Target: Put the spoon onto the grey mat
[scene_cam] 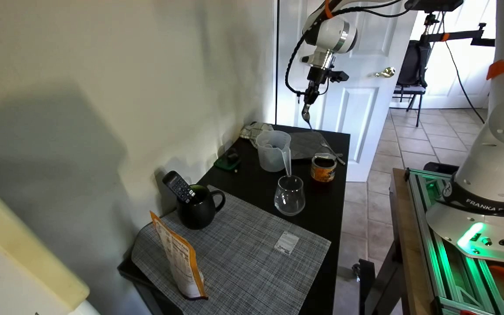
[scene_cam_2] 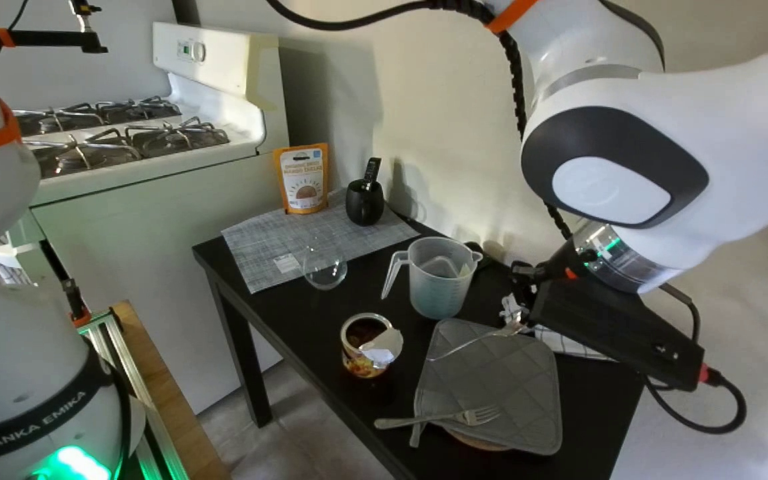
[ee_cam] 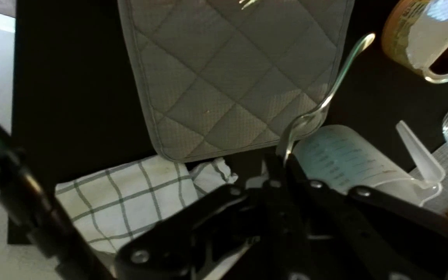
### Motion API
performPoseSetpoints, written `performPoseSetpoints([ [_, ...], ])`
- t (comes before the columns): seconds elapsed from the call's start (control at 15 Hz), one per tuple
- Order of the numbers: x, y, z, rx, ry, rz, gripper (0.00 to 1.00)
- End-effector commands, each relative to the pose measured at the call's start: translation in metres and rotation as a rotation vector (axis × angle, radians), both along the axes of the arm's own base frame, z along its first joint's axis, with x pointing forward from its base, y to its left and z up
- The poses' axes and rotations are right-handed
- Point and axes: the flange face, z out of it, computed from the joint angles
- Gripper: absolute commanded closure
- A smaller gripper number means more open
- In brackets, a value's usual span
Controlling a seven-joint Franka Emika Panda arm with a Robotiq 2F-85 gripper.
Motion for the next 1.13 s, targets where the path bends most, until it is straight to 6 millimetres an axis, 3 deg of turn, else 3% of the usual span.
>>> performPoseSetpoints([
  [0.0, 0.015, -0.02, -0.007, 0.004, -0.034, -0.107, 0.99],
  [0.13, 0.026, -0.024, -0.011, 0.005, -0.037, -0.134, 0.99],
  [0.2, 0.032, -0.023, -0.012, 0.016, -0.02, -0.145, 0.7],
  [0.33, 0.041, -0.02, -0.016, 0.018, -0.001, -0.148, 0.64],
  [0.53, 0.051, -0.018, -0.011, 0.019, 0.012, -0.16, 0.39],
  [0.87, 0.058, 0.004, 0.033, 0.039, -0.065, -0.076, 0.02],
  [0.93, 0.059, 0.011, 0.044, 0.045, -0.082, -0.049, 0.0],
  [1.0, 0.065, -0.001, 0.023, 0.022, -0.054, -0.092, 0.0],
  [1.07, 0.067, 0.001, 0.031, 0.022, -0.064, -0.085, 0.05],
])
